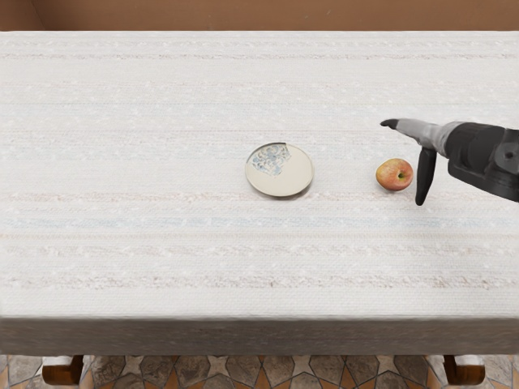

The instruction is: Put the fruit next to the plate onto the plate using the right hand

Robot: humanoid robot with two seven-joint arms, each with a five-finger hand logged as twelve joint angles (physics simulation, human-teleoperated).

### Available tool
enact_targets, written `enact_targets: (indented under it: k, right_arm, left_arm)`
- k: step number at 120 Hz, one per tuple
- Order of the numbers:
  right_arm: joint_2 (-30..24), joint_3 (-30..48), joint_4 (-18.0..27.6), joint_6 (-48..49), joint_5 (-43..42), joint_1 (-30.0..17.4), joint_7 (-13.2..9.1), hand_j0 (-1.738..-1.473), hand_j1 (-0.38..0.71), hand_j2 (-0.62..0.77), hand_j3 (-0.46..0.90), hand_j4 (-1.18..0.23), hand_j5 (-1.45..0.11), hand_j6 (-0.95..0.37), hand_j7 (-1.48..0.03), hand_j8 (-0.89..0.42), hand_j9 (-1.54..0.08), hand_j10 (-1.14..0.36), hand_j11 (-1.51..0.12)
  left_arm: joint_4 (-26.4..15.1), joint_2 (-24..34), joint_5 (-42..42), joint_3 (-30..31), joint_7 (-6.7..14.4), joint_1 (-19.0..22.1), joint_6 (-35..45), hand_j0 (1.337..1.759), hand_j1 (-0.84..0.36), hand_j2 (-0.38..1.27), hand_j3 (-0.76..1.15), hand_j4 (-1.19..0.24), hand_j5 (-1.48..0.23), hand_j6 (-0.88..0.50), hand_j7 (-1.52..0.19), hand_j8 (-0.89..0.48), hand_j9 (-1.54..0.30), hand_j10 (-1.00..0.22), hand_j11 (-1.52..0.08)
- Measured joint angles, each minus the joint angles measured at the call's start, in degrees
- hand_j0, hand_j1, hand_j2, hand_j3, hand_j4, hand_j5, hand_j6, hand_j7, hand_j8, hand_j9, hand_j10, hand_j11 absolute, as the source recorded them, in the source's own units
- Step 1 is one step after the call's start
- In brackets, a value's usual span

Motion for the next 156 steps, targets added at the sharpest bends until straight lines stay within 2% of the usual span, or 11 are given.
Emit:
enact_targets:
  k: [10, 27, 44, 52, 80, 116, 156]
  right_arm:
    - [0.5, 0.0, -0.4, -1.3, -0.6, -1.2, -0.3, -1.658, -0.32, 0.00, 0.00, -0.03, -0.03, -0.03, -0.03, -0.03, -0.03, -0.03, -0.03]
    - [3.9, -0.1, -2.0, -2.1, -3.4, -1.9, -3.8, -1.658, -0.32, 0.00, 0.00, -0.03, -0.03, -0.03, -0.03, -0.03, -0.03, -0.03, -0.03]
    - [5.5, -0.1, -2.7, -2.3, -4.9, -1.7, -5.1, -1.658, -0.32, 0.00, 0.00, -0.03, -0.03, -0.03, -0.03, -0.03, -0.03, -0.03, -0.03]
    - [6.0, -0.1, -2.8, -2.8, -6.3, -1.9, -5.3, -1.658, -0.32, 0.00, 0.00, -0.03, -0.03, -0.03, -0.03, -0.03, -0.03, -0.03, -0.03]
    - [7.0, -0.5, -2.9, -8.5, -11.1, -4.8, -5.5, -1.658, -0.20, -0.02, 0.00, -0.13, -0.17, -0.13, -0.17, -0.13, -0.17, -0.13, -0.17]
    - [7.8, -0.6, -3.6, -12.2, -12.3, -7.3, -5.6, -1.658, -0.04, -0.05, 0.00, -0.27, -0.34, -0.27, -0.34, -0.27, -0.34, -0.27, -0.34]
    - [10.9, -4.4, -7.0, -12.1, -12.5, -6.0, -5.6, -1.658, 0.02, -0.06, 0.00, -0.31, -0.40, -0.31, -0.40, -0.31, -0.40, -0.31, -0.40]
  left_arm:
    - [0.0, 0.0, 0.0, 0.0, 0.0, 0.0, 0.0, 1.658, 0.35, 0.00, 0.00, 0.00, 0.00, 0.00, 0.00, 0.00, 0.00, 0.00, 0.00]
    - [0.0, 0.0, 0.0, 0.0, 0.0, 0.0, 0.0, 1.658, 0.35, 0.00, 0.00, 0.00, 0.00, 0.00, 0.00, 0.00, 0.00, 0.00, 0.00]
    - [0.0, 0.0, 0.0, 0.0, 0.0, 0.0, 0.0, 1.658, 0.35, 0.00, 0.00, 0.00, 0.00, 0.00, 0.00, 0.00, 0.00, 0.00, 0.00]
    - [0.0, 0.0, 0.0, 0.0, 0.0, 0.0, 0.0, 1.658, 0.35, 0.00, 0.00, 0.00, 0.00, 0.00, 0.00, 0.00, 0.00, 0.00, 0.00]
    - [0.0, 0.0, 0.0, 0.0, 0.0, 0.0, 0.0, 1.658, 0.35, 0.00, 0.00, 0.00, 0.00, 0.00, 0.00, 0.00, 0.00, 0.00, 0.00]
    - [0.0, 0.0, 0.0, 0.0, 0.0, 0.0, 0.0, 1.658, 0.35, 0.00, 0.00, 0.00, 0.00, 0.00, 0.00, 0.00, 0.00, 0.00, 0.00]
    - [0.0, 0.0, 0.0, 0.0, 0.0, 0.0, 0.0, 1.658, 0.35, 0.00, 0.00, 0.00, 0.00, 0.00, 0.00, 0.00, 0.00, 0.00, 0.00]
